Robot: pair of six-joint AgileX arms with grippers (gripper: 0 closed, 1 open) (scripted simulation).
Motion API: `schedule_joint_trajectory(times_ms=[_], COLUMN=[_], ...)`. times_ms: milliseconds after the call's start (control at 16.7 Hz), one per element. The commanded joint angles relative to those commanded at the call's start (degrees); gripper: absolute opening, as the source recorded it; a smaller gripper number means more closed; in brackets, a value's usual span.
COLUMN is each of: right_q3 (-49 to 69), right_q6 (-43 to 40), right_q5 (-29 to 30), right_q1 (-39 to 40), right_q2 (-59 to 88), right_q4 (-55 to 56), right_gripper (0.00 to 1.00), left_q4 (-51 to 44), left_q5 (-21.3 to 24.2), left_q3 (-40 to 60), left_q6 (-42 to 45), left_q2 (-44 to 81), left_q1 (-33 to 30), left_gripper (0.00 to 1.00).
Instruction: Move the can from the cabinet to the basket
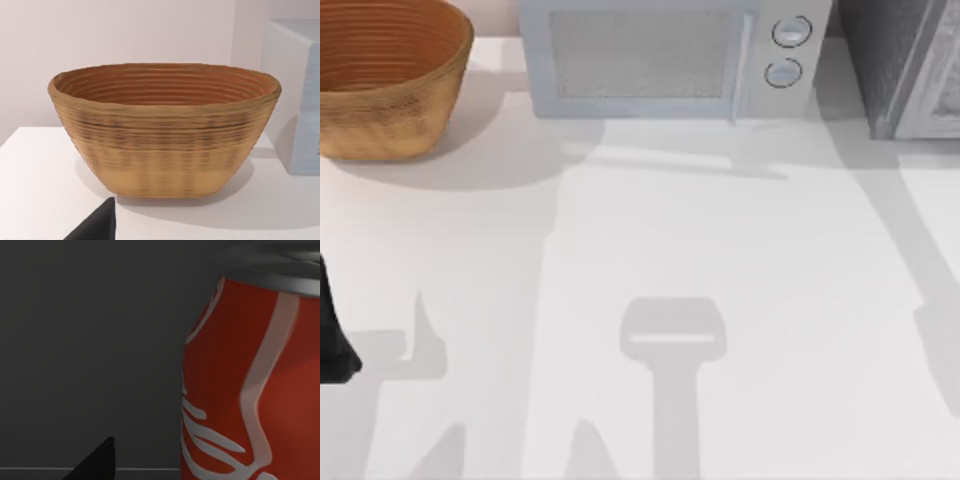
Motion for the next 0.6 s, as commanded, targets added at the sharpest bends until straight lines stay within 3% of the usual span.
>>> schedule_joint_trajectory(times_ms=[180, 600], right_q3=[0.01, 0.01], right_q6=[0.0, 0.0], right_q5=[0.0, 0.0], right_q1=[0.0, 0.0], right_q2=[0.01, 0.01], right_q4=[0.0, 0.0], right_gripper=[1.0, 0.47], left_q4=[0.0, 0.0], left_q5=[0.0, 0.0], left_q3=[0.0, 0.0], left_q6=[0.0, 0.0], left_q2=[0.0, 0.0], left_q1=[0.0, 0.0], left_gripper=[1.0, 1.0])
